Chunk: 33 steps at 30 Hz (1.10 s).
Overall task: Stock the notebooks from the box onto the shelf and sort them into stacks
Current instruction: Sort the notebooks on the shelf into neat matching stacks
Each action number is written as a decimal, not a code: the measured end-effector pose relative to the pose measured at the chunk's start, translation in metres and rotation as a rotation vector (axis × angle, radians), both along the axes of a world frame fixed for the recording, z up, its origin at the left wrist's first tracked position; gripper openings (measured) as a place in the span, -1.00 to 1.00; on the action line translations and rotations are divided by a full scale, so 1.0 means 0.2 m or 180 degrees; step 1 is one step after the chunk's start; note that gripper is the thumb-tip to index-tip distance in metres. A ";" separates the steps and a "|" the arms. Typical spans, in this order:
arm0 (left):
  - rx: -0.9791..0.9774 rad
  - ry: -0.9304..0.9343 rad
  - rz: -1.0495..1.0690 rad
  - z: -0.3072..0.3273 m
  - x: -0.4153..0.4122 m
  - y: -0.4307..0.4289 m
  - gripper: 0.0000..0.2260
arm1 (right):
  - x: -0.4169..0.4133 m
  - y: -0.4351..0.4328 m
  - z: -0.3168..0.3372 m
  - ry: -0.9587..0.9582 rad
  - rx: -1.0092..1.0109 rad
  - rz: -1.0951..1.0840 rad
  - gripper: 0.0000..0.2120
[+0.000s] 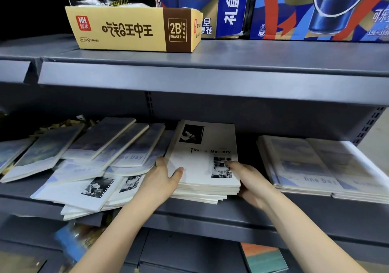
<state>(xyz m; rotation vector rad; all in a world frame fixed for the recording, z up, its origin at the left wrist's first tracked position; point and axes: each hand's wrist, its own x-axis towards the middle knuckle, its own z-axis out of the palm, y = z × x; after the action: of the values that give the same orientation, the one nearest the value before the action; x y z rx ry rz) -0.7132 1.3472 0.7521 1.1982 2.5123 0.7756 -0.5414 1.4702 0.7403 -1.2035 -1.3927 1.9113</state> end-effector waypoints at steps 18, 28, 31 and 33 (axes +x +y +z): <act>0.1318 0.1886 -0.1018 -0.15 0.10 -0.08 -0.67 | -0.04 -0.01 0.00 0.0057 -0.0194 -0.0001 -0.69; 0.0192 0.2453 -0.1268 -0.16 0.19 -0.01 -0.06 | -0.02 -0.01 0.05 0.0442 -0.0558 -0.0062 -0.72; 0.0246 0.2512 -0.1193 -0.16 0.19 -0.01 -0.08 | -0.02 -0.01 0.04 0.0438 -0.0585 -0.0165 -0.65; 0.0316 0.2686 -0.1234 -0.17 0.20 -0.01 -0.16 | -0.02 0.00 0.04 0.0482 -0.0594 -0.0166 -0.65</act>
<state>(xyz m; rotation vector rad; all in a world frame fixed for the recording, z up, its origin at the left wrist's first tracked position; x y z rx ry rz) -0.6740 1.3451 0.7179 2.3415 2.6647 0.3210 -0.5452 1.4692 0.7477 -1.1396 -1.1150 2.0850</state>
